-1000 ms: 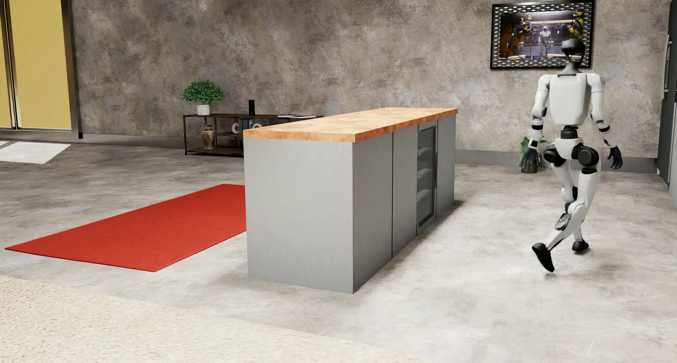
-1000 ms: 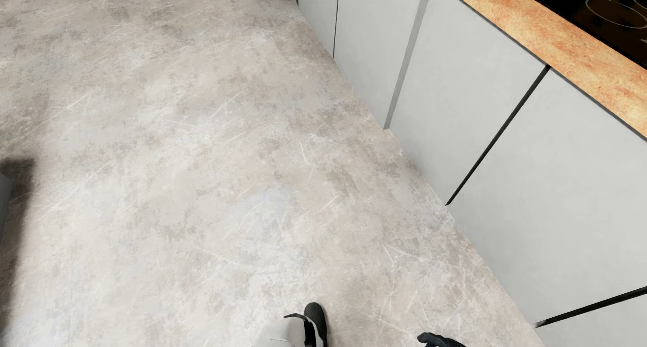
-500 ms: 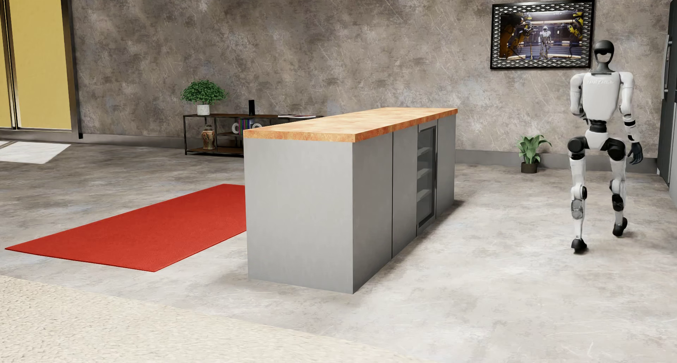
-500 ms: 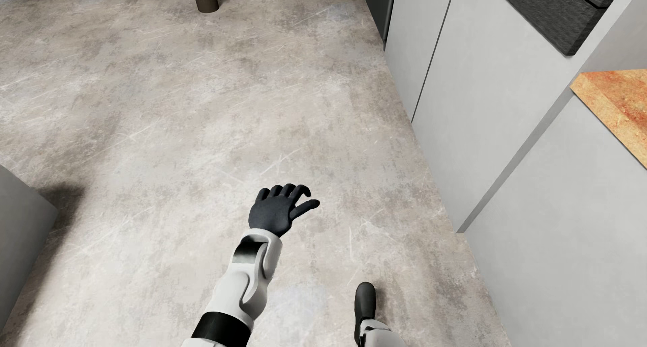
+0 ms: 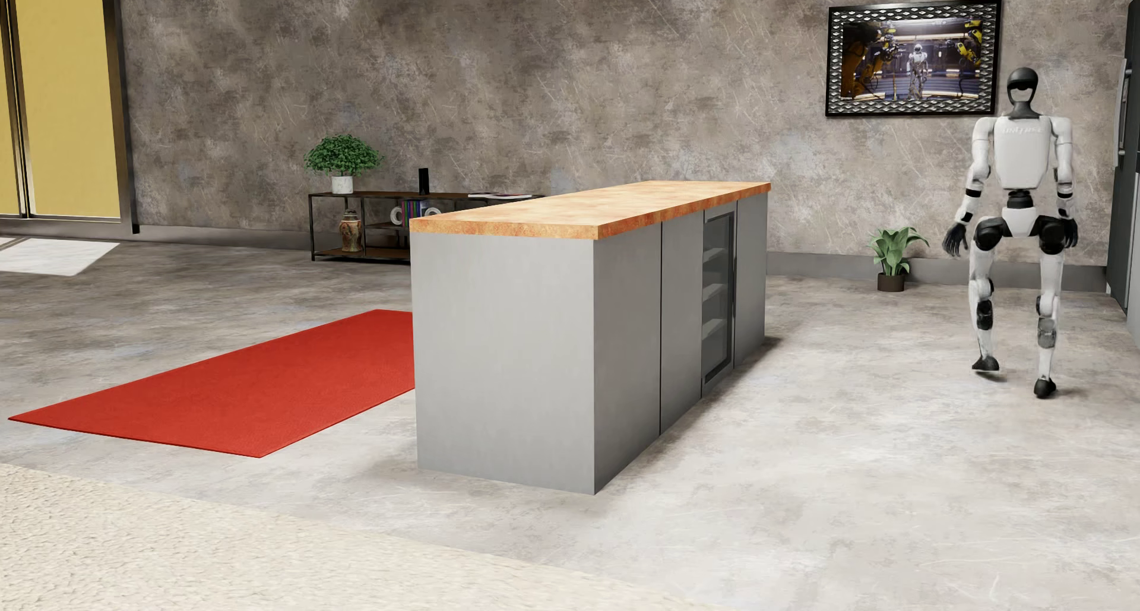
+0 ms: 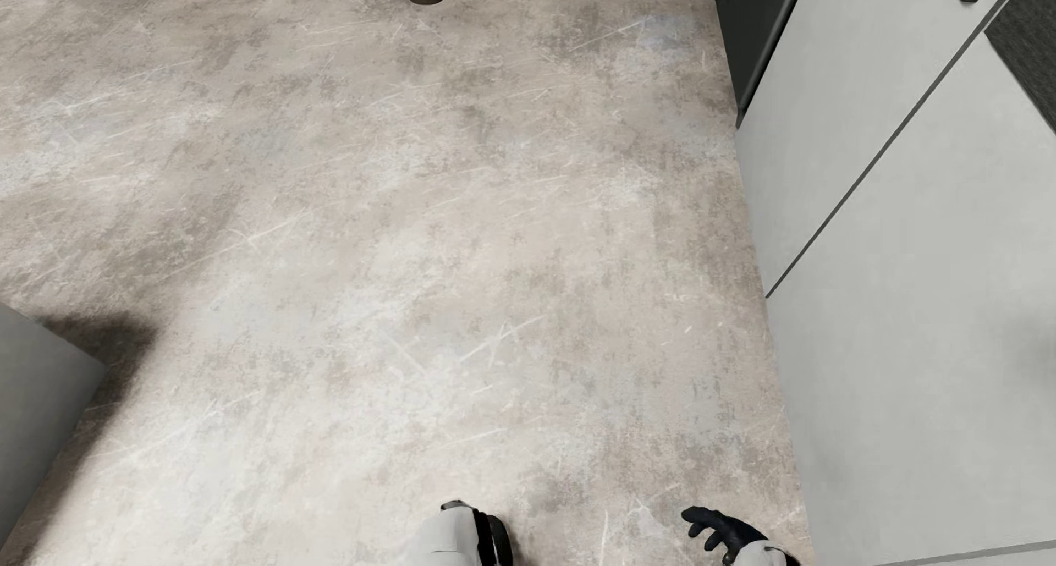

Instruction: Go around the counter

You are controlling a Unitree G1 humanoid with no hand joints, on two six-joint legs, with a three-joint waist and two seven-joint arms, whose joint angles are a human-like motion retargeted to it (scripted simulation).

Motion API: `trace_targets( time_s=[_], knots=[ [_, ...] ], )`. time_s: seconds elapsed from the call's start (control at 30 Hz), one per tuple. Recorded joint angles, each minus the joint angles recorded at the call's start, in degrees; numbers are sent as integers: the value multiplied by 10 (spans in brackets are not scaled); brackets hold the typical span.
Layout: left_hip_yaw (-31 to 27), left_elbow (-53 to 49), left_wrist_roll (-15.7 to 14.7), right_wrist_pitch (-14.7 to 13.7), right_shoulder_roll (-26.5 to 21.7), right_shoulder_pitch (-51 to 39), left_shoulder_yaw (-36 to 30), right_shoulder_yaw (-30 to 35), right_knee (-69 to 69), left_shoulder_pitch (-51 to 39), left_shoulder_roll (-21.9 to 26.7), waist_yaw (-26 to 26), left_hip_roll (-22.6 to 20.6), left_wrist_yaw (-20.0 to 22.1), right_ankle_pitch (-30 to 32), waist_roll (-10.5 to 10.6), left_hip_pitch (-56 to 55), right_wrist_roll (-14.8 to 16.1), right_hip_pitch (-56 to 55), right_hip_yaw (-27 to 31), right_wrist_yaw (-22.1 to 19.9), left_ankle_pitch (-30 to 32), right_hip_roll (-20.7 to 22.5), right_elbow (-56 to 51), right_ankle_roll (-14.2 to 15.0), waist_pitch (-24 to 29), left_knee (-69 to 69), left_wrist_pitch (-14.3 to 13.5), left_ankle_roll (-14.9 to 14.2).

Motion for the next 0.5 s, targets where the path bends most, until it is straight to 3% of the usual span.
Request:
trace_targets(
  time_s=[0.03, 0.07, 0.1, 0.17, 0.23, 0.27, 0.3, 0.37, 0.4, 0.43, 0.47, 0.5],
  knots=[
    [32, 0, -11, 1, -9, -19, 16, 9, -16, 21, -8, 2, -5, -2, -9, 1, 23, 4, 21, -4, -2, 21, 7, -4, 5, -2, -176, 11, -13],
    [40, 3, -2, 9, -15, -36, 17, 17, -32, 36, -14, 4, -14, -6, -21, 2, 25, 3, 46, -6, -3, 16, 12, -3, 10, -3, -301, 19, -35],
    [72, 6, 14, 14, -20, -48, 12, 19, -43, 45, -19, 2, -20, -17, -34, 3, 17, 5, 70, -17, -5, -48, 16, -2, 16, -4, -353, 22, -71],
    [130, 14, 69, 24, -27, -33, -16, 4, -23, 31, -12, 0, -20, -42, -57, 0, 10, 15, 114, -61, -12, -2, 13, -7, 30, -5, -274, 7, -14],
    [142, -20, 79, 29, -23, -4, 7, -2, 37, 18, -30, 8, -28, -18, -7, -12, 35, 21, 150, -71, -15, 24, -7, -2, 37, -7, -208, 11, 120],
    [139, -47, 59, 34, -23, 11, 32, -1, 109, 13, -53, 14, -34, 13, 52, -21, 47, 20, 140, -65, -3, 15, -27, 6, 26, -8, -175, 18, 141],
    [129, -68, 25, 43, -23, 31, 57, -1, 214, 1, -77, 18, -50, 47, 115, -31, 59, 15, 116, -61, 6, -19, -57, 10, 14, -7, -138, 21, 142],
    [100, -72, -32, 47, -13, 73, 76, -2, 425, -54, -100, 15, -102, 63, 208, -52, 98, 1, 27, -20, 17, -68, -97, 14, -14, -5, -116, 27, 142],
    [79, -51, -33, 49, -2, 92, 66, -3, 498, -93, -96, 11, -131, 52, 179, -59, 127, -2, -22, 6, 19, -83, -104, 15, -19, -5, -123, 28, 142],
    [54, -24, 1, 48, 6, 108, 26, -3, 551, -138, -86, 6, -160, 23, 150, -65, 160, -5, -70, 33, 22, -93, -106, 15, -36, -4, -138, 24, 141],
    [24, -12, 63, 47, 15, 120, -35, -3, 580, -179, -72, -1, -187, -12, 149, -70, 193, -8, -114, 54, 22, -100, -114, 14, -44, -5, -156, 14, 141],
    [-12, -22, 149, 47, 21, 130, -117, -2, 585, -216, -52, -10, -210, -46, 164, -73, 225, -10, -154, 71, 20, -108, -127, 11, -43, -5, -170, -28, 139]
  ],
)
